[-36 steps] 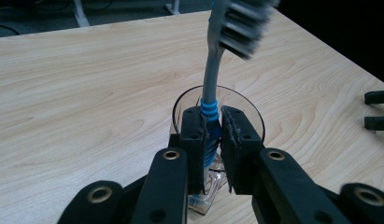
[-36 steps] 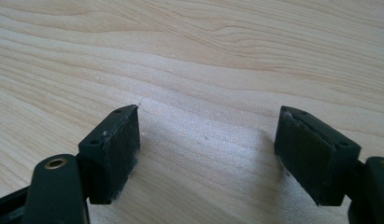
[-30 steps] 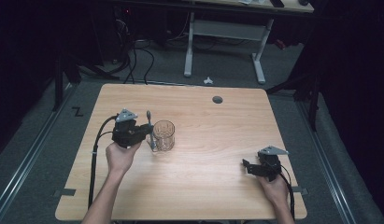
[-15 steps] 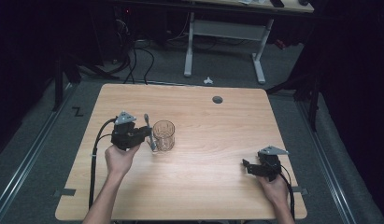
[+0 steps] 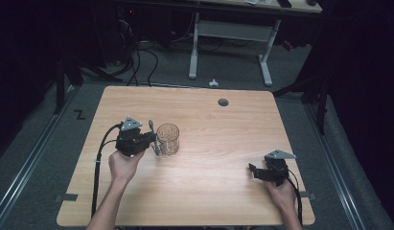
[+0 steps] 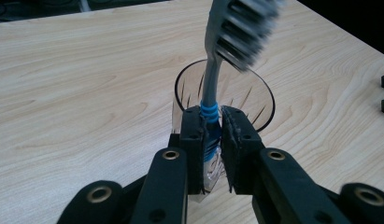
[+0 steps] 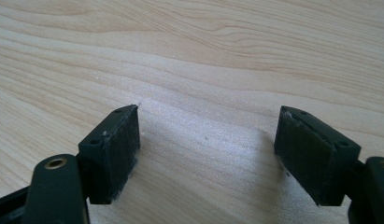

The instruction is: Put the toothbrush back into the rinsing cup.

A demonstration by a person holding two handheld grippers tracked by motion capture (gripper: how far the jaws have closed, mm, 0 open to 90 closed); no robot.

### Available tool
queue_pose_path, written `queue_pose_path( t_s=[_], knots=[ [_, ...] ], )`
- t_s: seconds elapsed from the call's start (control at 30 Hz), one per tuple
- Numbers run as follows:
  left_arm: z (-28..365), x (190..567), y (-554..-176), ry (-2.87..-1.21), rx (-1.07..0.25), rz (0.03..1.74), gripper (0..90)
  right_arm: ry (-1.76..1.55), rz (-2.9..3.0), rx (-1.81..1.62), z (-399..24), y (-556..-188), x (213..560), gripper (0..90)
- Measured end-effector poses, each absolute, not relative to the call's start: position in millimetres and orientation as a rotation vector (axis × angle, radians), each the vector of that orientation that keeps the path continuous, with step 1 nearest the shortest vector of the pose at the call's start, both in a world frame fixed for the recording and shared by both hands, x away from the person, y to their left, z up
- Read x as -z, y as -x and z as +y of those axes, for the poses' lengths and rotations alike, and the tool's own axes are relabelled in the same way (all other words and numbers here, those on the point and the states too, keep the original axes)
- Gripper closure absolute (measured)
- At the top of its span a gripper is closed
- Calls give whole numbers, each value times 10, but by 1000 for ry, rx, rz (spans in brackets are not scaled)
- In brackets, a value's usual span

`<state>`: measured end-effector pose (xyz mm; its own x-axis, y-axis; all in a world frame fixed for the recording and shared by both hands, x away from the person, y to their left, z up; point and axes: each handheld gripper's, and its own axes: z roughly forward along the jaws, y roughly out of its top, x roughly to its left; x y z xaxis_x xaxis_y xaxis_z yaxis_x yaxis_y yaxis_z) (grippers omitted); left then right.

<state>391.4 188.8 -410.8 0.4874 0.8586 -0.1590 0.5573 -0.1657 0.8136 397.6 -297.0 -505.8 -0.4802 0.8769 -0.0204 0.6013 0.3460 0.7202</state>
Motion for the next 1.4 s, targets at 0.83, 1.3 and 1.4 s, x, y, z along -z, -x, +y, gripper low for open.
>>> queue_pose_path(
  t_s=[0.83, 1.3, 1.4],
  knots=[
    [1883, 4183, -3931, -1862, -396, 1194, 764, -1295, 2210, -924, -2971, -3976, 5058, 225],
    [1870, 4188, -3917, -1897, -442, 1208, 601, -1296, 2210, -924, -2970, -3975, 5058, 225],
    [1881, 4183, -3899, -1912, -452, 1212, 546, -1296, 2210, -924, -2970, -3975, 5058, 225]
  ],
)
